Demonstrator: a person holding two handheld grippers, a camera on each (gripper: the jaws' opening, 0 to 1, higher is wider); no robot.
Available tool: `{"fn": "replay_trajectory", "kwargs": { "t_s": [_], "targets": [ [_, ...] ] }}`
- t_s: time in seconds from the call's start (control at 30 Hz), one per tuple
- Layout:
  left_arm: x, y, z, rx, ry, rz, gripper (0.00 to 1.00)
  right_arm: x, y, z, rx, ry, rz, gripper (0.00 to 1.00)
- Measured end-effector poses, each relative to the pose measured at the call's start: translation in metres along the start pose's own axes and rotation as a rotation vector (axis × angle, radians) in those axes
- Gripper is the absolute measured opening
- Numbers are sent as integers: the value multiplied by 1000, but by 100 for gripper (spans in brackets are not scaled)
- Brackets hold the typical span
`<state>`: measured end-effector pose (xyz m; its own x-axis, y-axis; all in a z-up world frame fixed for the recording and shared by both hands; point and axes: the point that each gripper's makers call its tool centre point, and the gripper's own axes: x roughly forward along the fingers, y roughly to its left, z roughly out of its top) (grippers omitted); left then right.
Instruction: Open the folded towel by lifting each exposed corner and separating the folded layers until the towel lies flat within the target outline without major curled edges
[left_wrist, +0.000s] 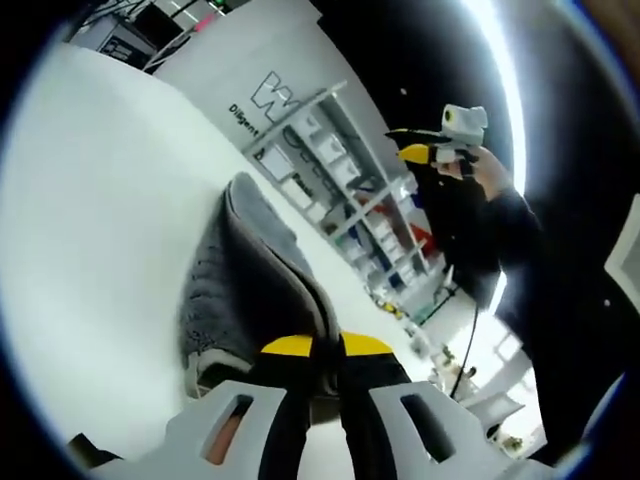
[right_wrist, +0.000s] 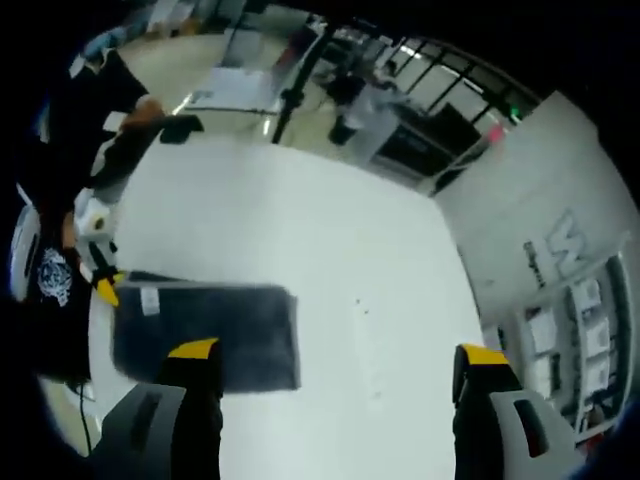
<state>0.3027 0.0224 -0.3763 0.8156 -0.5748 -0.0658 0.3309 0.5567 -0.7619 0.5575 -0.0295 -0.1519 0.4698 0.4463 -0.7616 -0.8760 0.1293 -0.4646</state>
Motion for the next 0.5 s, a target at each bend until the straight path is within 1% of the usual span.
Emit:
{"fn": "replay_trajectory", "kwargs": {
  "t_s": [0.1, 0.2, 0.37, 0.5],
  "targets": [
    [0, 0, 1, -5, -2, -11, 5, 5, 0, 3, -9, 21, 10, 95],
    [0, -1, 3, -10, -15, -24, 4, 13, -2, 11, -15, 18, 11, 95],
    [-1, -1, 2, -2, -17, -34, 4, 25, 2, 11, -27, 29, 22, 94],
    [-2, 0, 3, 2, -13, -36, 4, 31, -6, 12, -22, 35, 24, 93]
  ]
}}
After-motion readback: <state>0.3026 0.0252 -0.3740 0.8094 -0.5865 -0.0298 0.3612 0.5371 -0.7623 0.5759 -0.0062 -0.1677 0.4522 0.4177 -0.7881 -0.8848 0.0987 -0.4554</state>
